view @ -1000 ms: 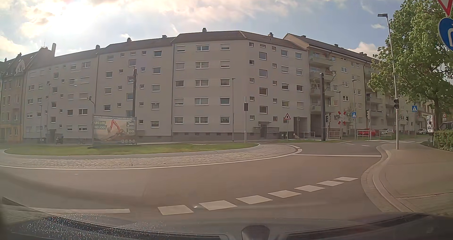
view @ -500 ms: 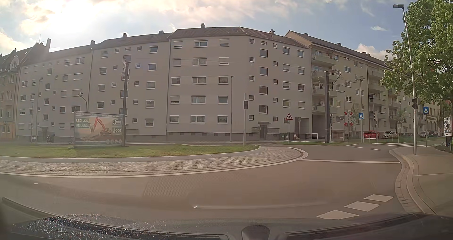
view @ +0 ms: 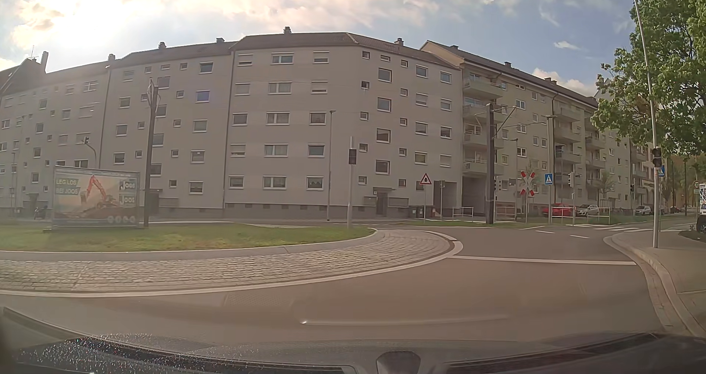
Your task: Follow the waypoints while adhering to traffic rules and regulations
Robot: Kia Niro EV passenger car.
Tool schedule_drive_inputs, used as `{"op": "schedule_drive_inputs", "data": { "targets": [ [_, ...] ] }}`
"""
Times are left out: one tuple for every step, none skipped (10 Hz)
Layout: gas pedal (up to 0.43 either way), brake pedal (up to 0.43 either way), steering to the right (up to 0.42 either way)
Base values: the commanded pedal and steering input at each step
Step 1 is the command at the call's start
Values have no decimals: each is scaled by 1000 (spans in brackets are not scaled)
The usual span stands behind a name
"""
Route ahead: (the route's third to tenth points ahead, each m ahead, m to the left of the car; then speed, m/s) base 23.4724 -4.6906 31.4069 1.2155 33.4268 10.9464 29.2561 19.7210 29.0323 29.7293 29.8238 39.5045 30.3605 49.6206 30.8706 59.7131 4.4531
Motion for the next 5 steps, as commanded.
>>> {"op": "schedule_drive_inputs", "data": {
  "targets": [
    [98, 0, 225],
    [87, 0, 251],
    [87, 0, 268],
    [87, 0, 278],
    [87, 0, 287]
  ]
}}
